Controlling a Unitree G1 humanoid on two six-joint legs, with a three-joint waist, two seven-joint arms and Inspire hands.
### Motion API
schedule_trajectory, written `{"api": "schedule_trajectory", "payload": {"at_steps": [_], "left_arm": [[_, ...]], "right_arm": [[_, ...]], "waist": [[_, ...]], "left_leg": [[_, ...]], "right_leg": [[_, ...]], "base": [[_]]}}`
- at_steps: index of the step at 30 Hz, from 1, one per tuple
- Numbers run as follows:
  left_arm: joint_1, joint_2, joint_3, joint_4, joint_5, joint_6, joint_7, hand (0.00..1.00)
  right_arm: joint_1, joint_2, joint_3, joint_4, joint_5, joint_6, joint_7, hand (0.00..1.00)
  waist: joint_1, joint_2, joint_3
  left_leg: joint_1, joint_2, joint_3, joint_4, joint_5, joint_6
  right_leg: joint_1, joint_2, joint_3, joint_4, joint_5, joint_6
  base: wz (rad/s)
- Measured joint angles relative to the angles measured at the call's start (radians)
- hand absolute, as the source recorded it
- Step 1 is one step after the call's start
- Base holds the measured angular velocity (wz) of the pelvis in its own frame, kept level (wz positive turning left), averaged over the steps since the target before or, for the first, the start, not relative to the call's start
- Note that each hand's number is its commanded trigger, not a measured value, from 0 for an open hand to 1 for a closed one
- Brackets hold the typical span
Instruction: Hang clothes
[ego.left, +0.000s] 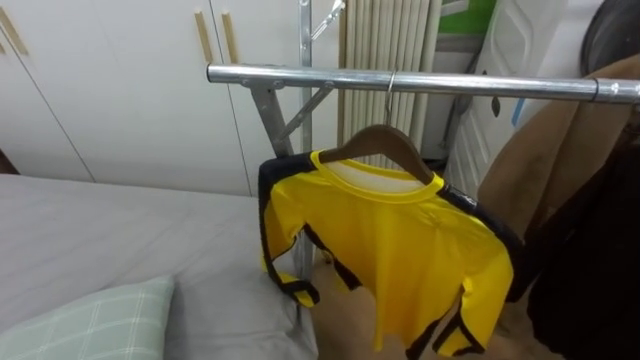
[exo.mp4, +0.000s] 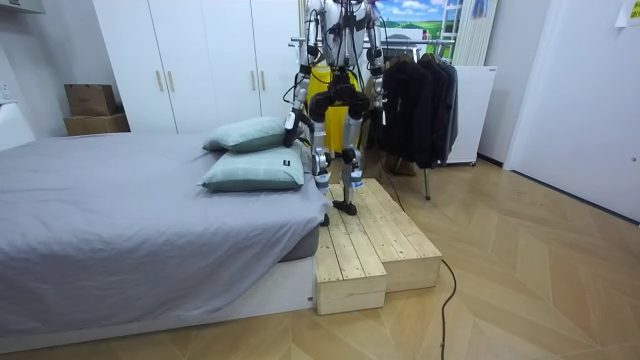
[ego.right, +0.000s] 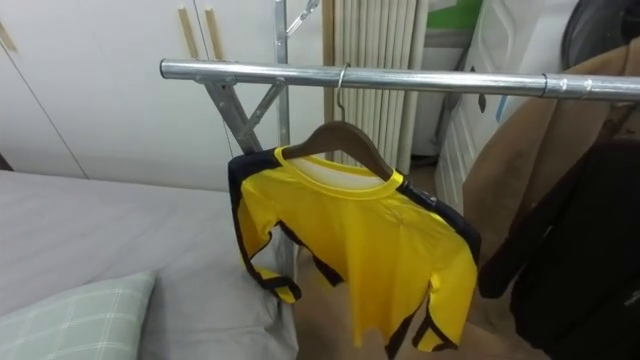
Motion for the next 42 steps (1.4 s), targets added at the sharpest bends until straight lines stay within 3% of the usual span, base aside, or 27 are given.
{"api": "schedule_trajectory", "payload": {"at_steps": [42], "left_arm": [[-0.005,0.005,-0.004,-0.002,-0.039,0.0,-0.022,0.0]], "right_arm": [[-0.013,0.001,0.002,-0.004,-0.007,0.0,-0.038,0.0]], "waist": [[0.003,0.003,0.0001]], "left_leg": [[-0.003,-0.003,0.003,0.0,0.0,0.0]], "right_leg": [[-0.007,-0.006,-0.012,0.001,-0.003,0.005]], "base": [[0.0]]}}
